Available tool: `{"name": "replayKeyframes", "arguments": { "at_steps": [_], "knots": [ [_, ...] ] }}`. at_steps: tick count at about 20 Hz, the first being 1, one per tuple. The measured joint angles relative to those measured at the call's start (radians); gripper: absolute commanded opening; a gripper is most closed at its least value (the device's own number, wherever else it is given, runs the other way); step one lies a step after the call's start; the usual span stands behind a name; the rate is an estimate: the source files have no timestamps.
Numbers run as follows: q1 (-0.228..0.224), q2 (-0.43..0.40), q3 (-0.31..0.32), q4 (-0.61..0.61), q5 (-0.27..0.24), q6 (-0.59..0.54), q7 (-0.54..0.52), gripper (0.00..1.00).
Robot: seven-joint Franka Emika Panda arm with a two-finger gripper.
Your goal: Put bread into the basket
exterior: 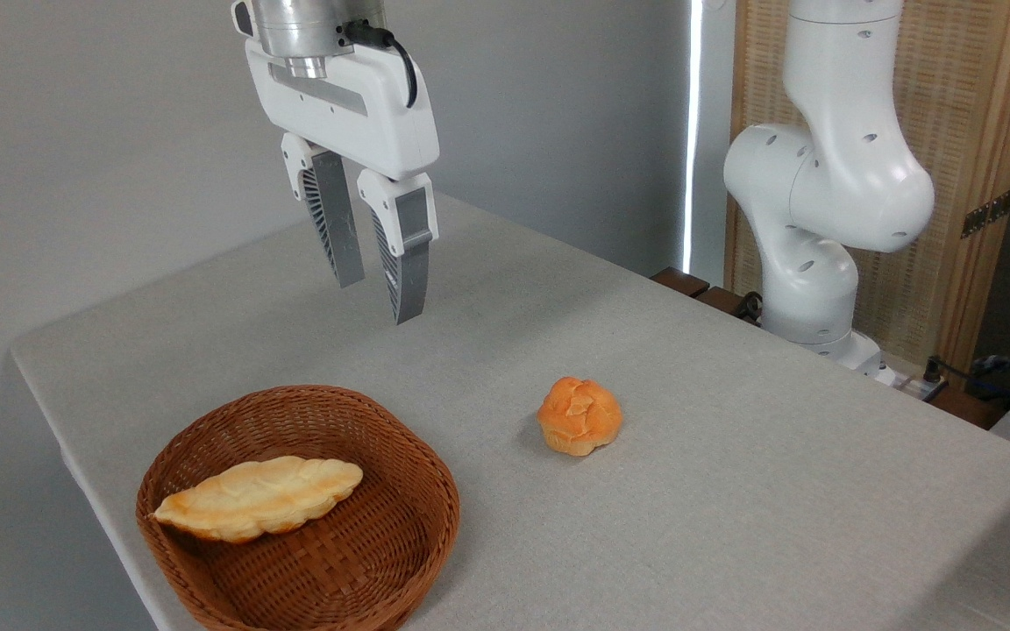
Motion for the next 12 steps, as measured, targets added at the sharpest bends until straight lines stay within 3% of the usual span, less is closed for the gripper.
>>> {"name": "replayKeyframes", "arguments": {
  "at_steps": [12],
  "knots": [
    [0.0, 0.001, 0.0, 0.0, 0.0, -0.007, 0.0, 1.0]
  ]
}}
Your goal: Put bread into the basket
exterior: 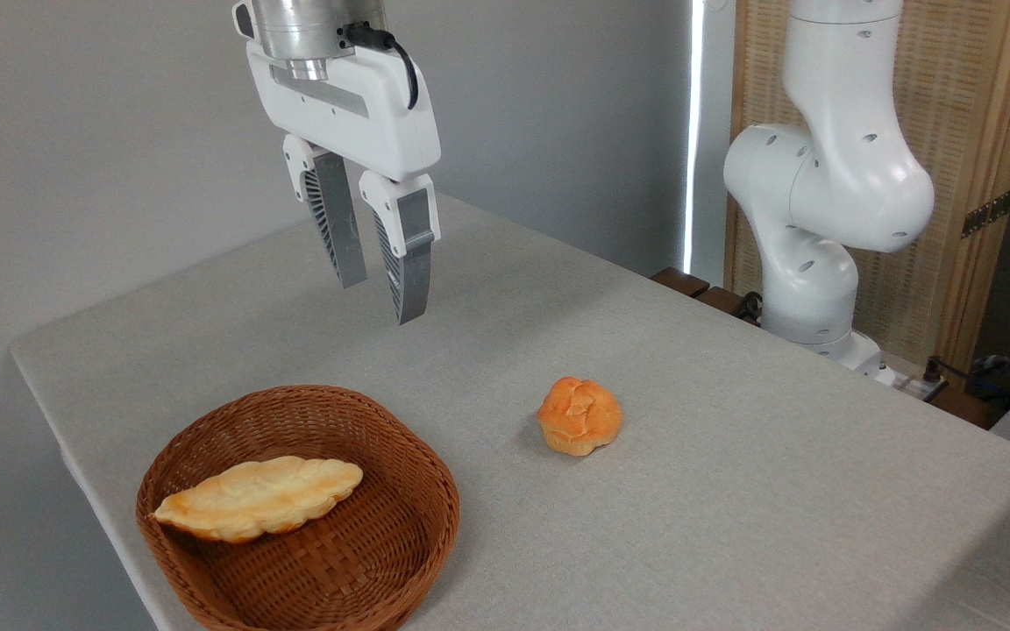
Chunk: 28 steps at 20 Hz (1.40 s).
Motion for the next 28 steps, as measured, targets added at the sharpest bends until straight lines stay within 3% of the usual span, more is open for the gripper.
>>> {"name": "replayKeyframes", "arguments": {
  "at_steps": [28],
  "knots": [
    [0.001, -0.018, 0.001, -0.03, 0.0, 0.0, 0.0, 1.0]
  ]
}}
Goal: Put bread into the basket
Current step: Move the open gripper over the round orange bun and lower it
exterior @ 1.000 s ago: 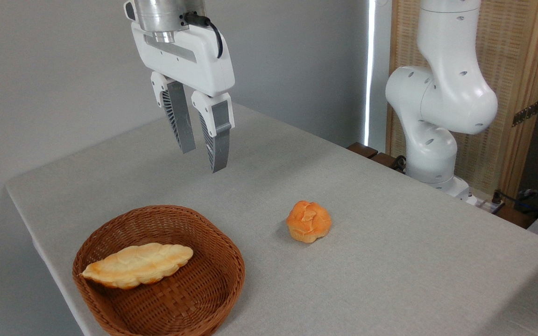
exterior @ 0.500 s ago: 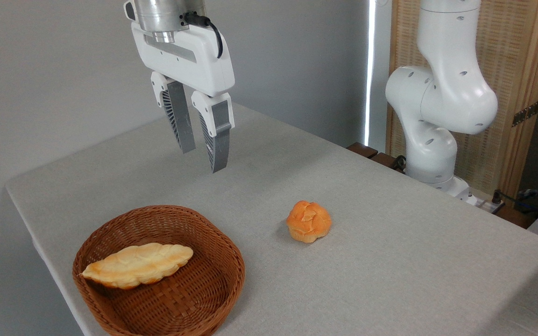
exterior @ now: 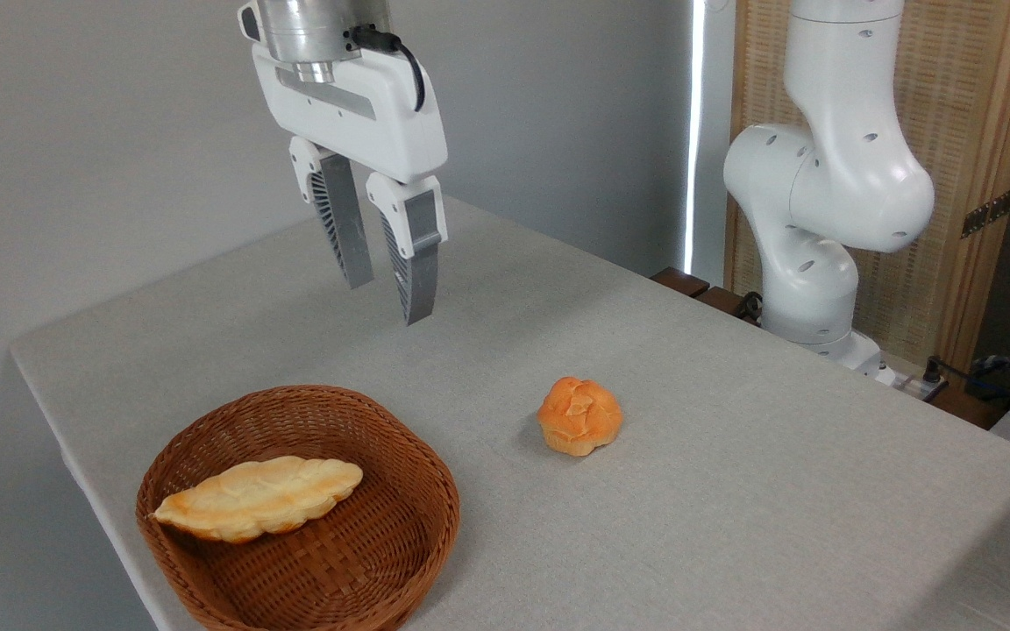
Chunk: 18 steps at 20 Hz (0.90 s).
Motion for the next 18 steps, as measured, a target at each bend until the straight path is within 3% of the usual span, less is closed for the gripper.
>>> {"name": "replayKeyframes", "arguments": {
  "at_steps": [4, 8, 10, 14, 18],
  "knots": [
    [0.0, -0.073, 0.001, -0.108, 0.0, 0.009, 0.034, 1.0],
    [0.0, -0.175, 0.001, -0.278, 0.002, 0.089, 0.078, 1.0],
    [0.0, -0.218, 0.001, -0.368, 0.041, 0.135, 0.085, 1.0],
    [0.0, -0.25, 0.001, -0.448, 0.101, 0.168, 0.103, 1.0],
    [0.0, -0.258, 0.001, -0.48, 0.107, 0.169, 0.154, 1.0]
  ]
}}
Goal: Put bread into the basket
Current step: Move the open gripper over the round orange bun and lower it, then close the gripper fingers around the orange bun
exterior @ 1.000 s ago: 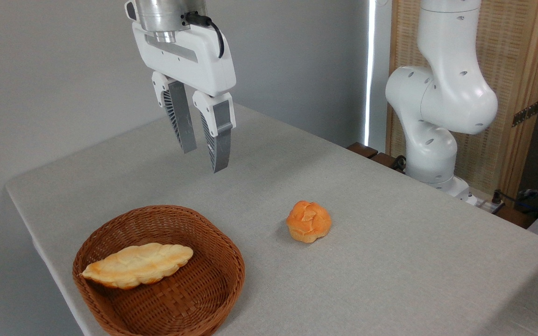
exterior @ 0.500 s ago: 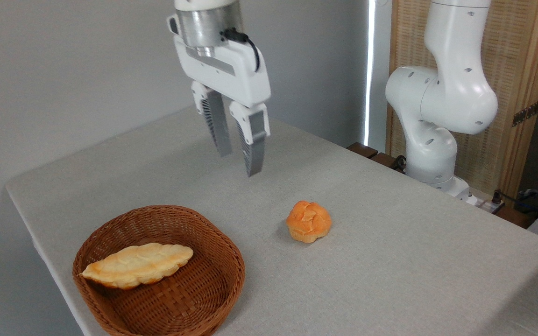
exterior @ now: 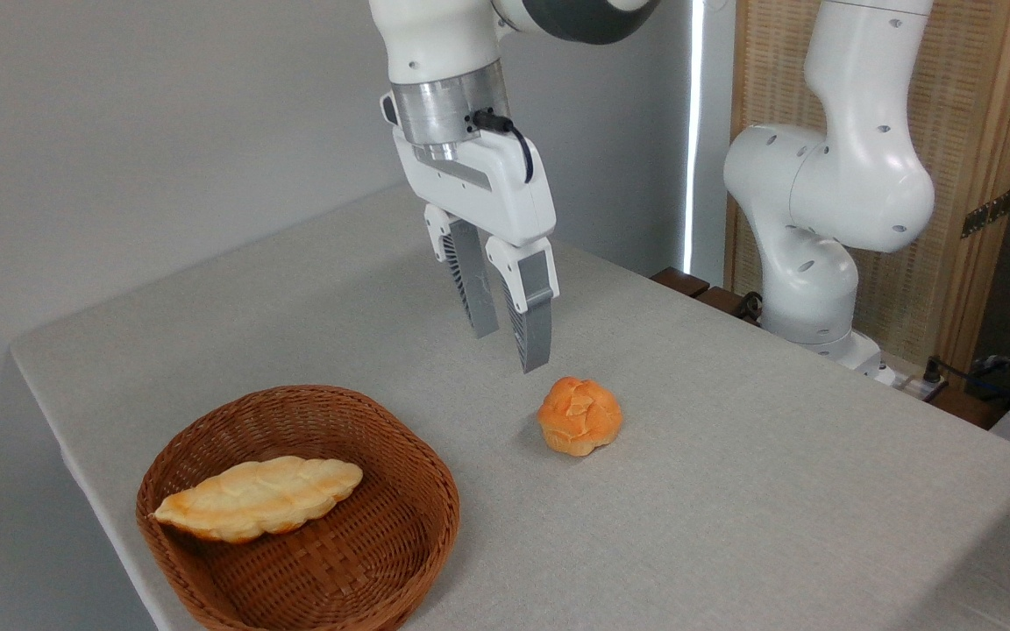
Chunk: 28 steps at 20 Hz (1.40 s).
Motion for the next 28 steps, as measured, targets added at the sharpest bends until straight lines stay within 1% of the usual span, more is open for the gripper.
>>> {"name": "replayKeyframes", "arguments": {
  "at_steps": [5, 14, 28],
  "knots": [
    [0.0, -0.001, 0.0, -0.046, 0.0, 0.0, 0.041, 1.0],
    [0.0, -0.001, -0.001, -0.165, 0.0, 0.005, 0.045, 1.0],
    [0.0, -0.002, -0.001, -0.225, 0.0, 0.047, 0.051, 1.0]
  ]
}}
